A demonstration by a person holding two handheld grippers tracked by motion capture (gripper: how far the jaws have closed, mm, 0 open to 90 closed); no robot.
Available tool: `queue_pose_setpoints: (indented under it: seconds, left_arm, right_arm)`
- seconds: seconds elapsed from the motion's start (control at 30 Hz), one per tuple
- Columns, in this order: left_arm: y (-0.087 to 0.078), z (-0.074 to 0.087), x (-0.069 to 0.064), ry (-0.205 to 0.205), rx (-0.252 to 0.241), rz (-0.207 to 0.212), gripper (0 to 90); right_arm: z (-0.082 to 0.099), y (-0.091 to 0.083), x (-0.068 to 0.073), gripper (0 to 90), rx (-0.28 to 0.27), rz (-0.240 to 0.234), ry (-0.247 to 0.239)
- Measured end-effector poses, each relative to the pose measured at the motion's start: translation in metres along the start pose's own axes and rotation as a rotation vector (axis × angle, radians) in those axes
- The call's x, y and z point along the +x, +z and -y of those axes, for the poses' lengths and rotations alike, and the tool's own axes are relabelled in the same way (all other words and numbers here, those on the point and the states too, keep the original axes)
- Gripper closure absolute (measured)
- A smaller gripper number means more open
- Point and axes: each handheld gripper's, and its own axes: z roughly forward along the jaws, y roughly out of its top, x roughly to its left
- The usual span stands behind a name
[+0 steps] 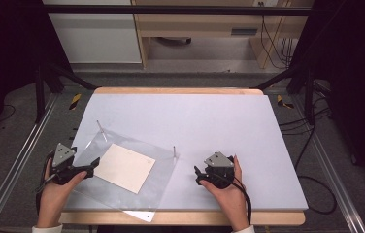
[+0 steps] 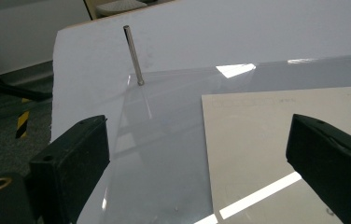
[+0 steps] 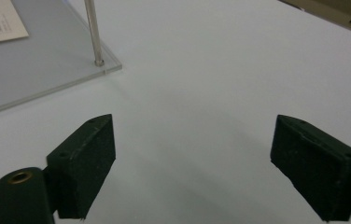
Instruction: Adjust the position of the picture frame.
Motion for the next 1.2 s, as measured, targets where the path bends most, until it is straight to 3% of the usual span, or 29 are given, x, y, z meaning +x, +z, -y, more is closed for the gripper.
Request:
queue_pose_setpoints:
  seconds: [0.03, 0.1, 0.17, 0.2, 0.27, 0.3, 0.33, 0.37, 0.43, 0.47, 0.53, 0.77, 0.87, 0.93, 1.2]
  left_arm:
    - [0.0, 0.0, 0.0, 0.0, 0.0, 0.0, 6.7]
    - [0.002, -0.008, 0.0, 0.047, 0.028, 0.028, 11.2]
    - [0.003, -0.015, 0.004, 0.067, 0.045, 0.046, 11.2]
    - [0.003, -0.015, 0.004, 0.067, 0.045, 0.046, 11.9]
    - [0.005, -0.021, 0.011, 0.072, 0.055, 0.062, 12.6]
    - [0.01, -0.026, 0.02, 0.07, 0.076, 0.056, 14.0]
    - [0.01, -0.026, 0.02, 0.07, 0.076, 0.056, 15.8]
    - [0.016, -0.031, 0.031, 0.033, 0.092, 0.062, 16.6]
    - [0.02, -0.034, 0.036, 0.015, 0.102, 0.052, 18.5]
    - [0.026, -0.039, 0.041, 0.022, 0.106, 0.027, 22.7]
    - [0.032, -0.042, 0.045, 0.004, 0.098, 0.039, 24.0]
    - [0.051, -0.047, 0.049, -0.023, 0.085, 0.021, 34.6]
    - [0.06, -0.046, 0.052, -0.034, 0.094, 0.003, 41.6]
    - [0.074, -0.042, 0.057, -0.036, 0.129, -0.014, 43.6]
    - [0.102, -0.036, 0.061, -0.057, 0.131, 0.02, 54.9]
  right_arm:
    - [0.0, 0.0, 0.0, 16.7, 0.0, 0.0, 0.0]
    - [-0.008, -0.001, 0.003, 23.4, -0.004, -0.012, -0.024]
    - [-0.014, -0.002, 0.005, 28.1, 0.001, -0.025, -0.037]
    - [-0.014, -0.002, 0.005, 28.1, 0.001, -0.025, -0.037]
    - [-0.023, 0.0, 0.008, 37.9, -0.011, -0.049, -0.039]
    - [-0.026, 0.001, 0.01, 39.3, -0.005, -0.05, -0.033]
    - [-0.026, 0.001, 0.01, 39.3, -0.005, -0.05, -0.033]
    - [-0.033, 0.005, 0.013, 43.6, 0.001, -0.071, 0.001]
    - [-0.036, 0.007, 0.015, 45.1, 0.001, -0.081, 0.01]
    - [-0.043, 0.012, 0.021, 50.0, 0.001, -0.091, 0.013]
    - [-0.049, 0.016, 0.028, 54.3, 0.004, -0.096, 0.007]
    - [-0.056, 0.042, 0.045, 62.1, 0.036, -0.115, 0.034]
    - [-0.057, 0.056, 0.05, 65.6, 0.053, -0.122, 0.059]
    - [-0.058, 0.06, 0.051, 68.5, 0.054, -0.12, 0.073]
    - [-0.058, 0.067, 0.054, 71.5, 0.063, -0.12, 0.082]
